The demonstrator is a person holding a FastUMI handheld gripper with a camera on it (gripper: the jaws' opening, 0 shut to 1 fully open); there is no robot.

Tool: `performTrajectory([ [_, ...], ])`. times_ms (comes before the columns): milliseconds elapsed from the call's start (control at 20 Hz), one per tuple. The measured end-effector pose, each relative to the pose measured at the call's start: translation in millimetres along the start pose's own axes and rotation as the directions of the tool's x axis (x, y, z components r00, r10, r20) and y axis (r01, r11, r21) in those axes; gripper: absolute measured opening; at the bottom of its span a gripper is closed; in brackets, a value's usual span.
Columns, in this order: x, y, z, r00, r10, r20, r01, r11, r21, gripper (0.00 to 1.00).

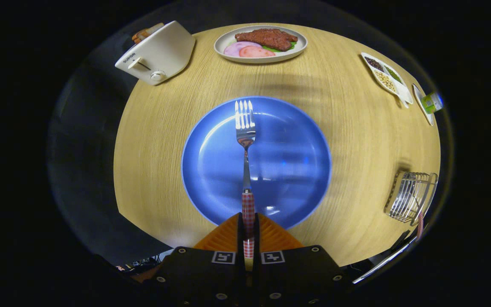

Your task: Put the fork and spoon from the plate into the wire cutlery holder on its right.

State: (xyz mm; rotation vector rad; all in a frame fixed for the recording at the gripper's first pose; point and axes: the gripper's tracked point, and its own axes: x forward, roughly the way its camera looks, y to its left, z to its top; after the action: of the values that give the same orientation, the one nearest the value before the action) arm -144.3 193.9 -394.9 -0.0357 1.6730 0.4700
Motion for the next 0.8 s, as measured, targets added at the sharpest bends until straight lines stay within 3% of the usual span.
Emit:
performTrajectory([
  [500,-108,-146,-37,0.990,-0.141,0.020,0.140,0.989,0.044,0.08],
  [800,-143,-198,-74,0.985,-0.172,-0.017,0.173,0.979,0.106,0.07],
])
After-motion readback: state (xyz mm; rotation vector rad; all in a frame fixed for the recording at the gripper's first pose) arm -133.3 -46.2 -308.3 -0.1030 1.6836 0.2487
